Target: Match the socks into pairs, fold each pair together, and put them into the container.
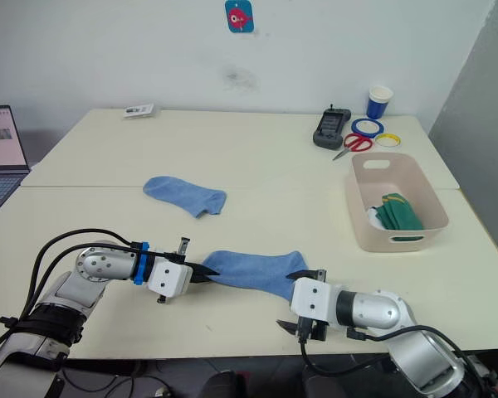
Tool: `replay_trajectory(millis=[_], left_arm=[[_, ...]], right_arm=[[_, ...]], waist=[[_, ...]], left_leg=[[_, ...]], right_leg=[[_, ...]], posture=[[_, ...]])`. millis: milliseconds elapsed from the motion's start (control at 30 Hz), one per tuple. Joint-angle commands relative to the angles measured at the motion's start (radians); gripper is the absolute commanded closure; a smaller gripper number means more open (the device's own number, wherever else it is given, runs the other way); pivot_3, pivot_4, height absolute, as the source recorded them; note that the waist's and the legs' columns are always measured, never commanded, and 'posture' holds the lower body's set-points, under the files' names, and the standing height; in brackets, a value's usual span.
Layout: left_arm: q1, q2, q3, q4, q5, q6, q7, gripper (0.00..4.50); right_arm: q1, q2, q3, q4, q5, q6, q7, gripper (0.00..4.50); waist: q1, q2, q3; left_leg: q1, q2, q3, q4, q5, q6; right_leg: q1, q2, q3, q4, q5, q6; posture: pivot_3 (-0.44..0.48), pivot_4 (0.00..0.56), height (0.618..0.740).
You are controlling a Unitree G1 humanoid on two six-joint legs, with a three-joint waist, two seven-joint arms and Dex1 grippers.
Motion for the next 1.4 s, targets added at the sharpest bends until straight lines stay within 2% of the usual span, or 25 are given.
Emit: replay_trajectory(millis=[33, 100, 200, 467, 600, 700, 767, 833, 967, 1067, 1167, 1400], left_arm=[[-0.007, 0.013, 0.005, -0.019, -0.025, -0.002, 0.002, 4.5], [-0.006, 0.015, 0.006, -0.018, -0.025, -0.003, 0.002, 4.5], [-0.006, 0.016, 0.003, -0.016, -0.019, -0.01, 0.003, 4.5], [-0.016, 0.024, -0.003, -0.022, -0.04, 0.009, -0.04, 4.5], [0.009, 0.046, -0.004, -0.078, -0.096, 0.086, -0.112, 4.5], [0.049, 0.094, -0.001, -0.191, -0.169, 0.277, -0.19, 4.5], [0.097, 0.177, 0.009, -0.373, -0.3, 0.599, -0.26, 4.5], [0.155, 0.273, 0.019, -0.532, -0.409, 0.811, -0.331, 4.5], [0.275, 0.499, 0.036, -0.759, -0.638, 1.063, -0.38, 4.5], [0.307, 0.577, 0.032, -0.808, -0.732, 1.191, -0.38, 4.5], [0.281, 0.568, -0.015, -0.773, -0.721, 1.265, -0.38, 4.5], [0.035, 0.283, -0.169, -0.496, -0.502, 1.363, -0.33, 4.5]], right_arm=[[-0.018, -0.006, -0.005, 0.055, -0.027, -0.054, -0.002, 0.59], [-0.021, 0.005, -0.022, 0.076, -0.011, -0.043, -0.002, 1.31], [-0.041, -0.014, -0.04, 0.103, -0.003, -0.041, 0.02, 1.88], [-0.073, -0.027, -0.06, 0.108, 0.017, -0.05, 0.069, 4.48], [-0.076, -0.023, -0.077, 0.089, 0.043, -0.048, 0.093, 4.48], [-0.072, -0.024, -0.118, 0.035, 0.111, -0.005, 0.122, 4.48], [-0.063, -0.045, -0.159, -0.071, 0.225, 0.116, 0.168, 4.48], [-0.056, -0.065, -0.197, -0.177, 0.346, 0.245, 0.199, 4.48], [-0.037, -0.078, -0.286, -0.35, 0.616, 0.511, 0.179, 4.48], [-0.04, -0.059, -0.344, -0.385, 0.788, 0.675, 0.118, 4.48], [-0.041, -0.045, -0.375, -0.382, 0.868, 0.784, 0.04, 4.48], [-0.088, 0.015, -0.34, -0.222, 0.775, 0.86, -0.156, 4.48]], waist=[[0.0, 0.0, 0.0], [0.0, 0.0, 0.0], [0.0, 0.0, 0.0], [0.001, 0.0, 0.0], [0.0, 0.0, 0.0], [-0.001, 0.0, 0.0], [-0.004, 0.0, 0.001], [-0.007, -0.001, 0.001], [-0.01, -0.002, 0.002], [-0.009, -0.001, 0.002], [-0.008, -0.001, 0.002], [-0.001, -0.003, 0.002]], left_leg=[[0.0, 0.0, 0.0, 0.0, 0.0, 0.0], [0.0, 0.0, 0.0, 0.0, 0.0, 0.0], [0.0, 0.0, 0.0, 0.0, 0.0, 0.0], [0.0, 0.0, 0.0, 0.0, 0.0, 0.0], [0.0, 0.0, 0.0, 0.0, 0.0, 0.0], [0.0, 0.0, 0.0, 0.0, 0.0, 0.0], [0.0, 0.0, -0.001, 0.0, 0.0, 0.0], [-0.002, 0.003, -0.003, 0.0, 0.0, 0.0], [-0.001, 0.004, -0.006, -0.001, 0.0, 0.0], [0.002, 0.003, -0.007, -0.001, 0.0, 0.0], [0.005, 0.001, -0.006, -0.002, 0.0, 0.0], [0.001, -0.002, -0.004, -0.001, 0.0, 0.0]], right_leg=[[0.0, 0.0, 0.0, 0.0, 0.0, 0.0], [0.0, 0.0, 0.0, 0.0, 0.0, 0.0], [0.0, 0.0, 0.0, 0.0, 0.0, 0.0], [0.0, 0.0, 0.0, 0.0, 0.0, 0.0], [0.0, 0.0, 0.0, 0.0, 0.0, 0.0], [0.0, 0.0, 0.0, 0.0, 0.0, 0.0], [0.0, 0.001, 0.0, 0.0, 0.0, 0.0], [-0.001, 0.001, -0.001, 0.001, 0.0, 0.0], [-0.001, 0.0, -0.001, 0.0, 0.0, 0.0], [0.001, -0.001, -0.001, 0.001, -0.001, 0.0], [0.004, -0.002, 0.0, 0.0, -0.001, -0.001], [0.0, -0.001, 0.0, -0.001, -0.002, -0.002]], posture=[[0.0, 0.15, 0.732], [0.0, 0.15, 0.732], [0.0, 0.15, 0.732], [0.0, 0.15, 0.732], [0.0, 0.15, 0.732], [0.0, 0.15, 0.732], [0.0, 0.15, 0.732], [0.0, 0.15, 0.732], [0.0, 0.15, 0.732], [0.0, 0.15, 0.732], [0.0, 0.15, 0.732], [0.0, 0.15, 0.732]])
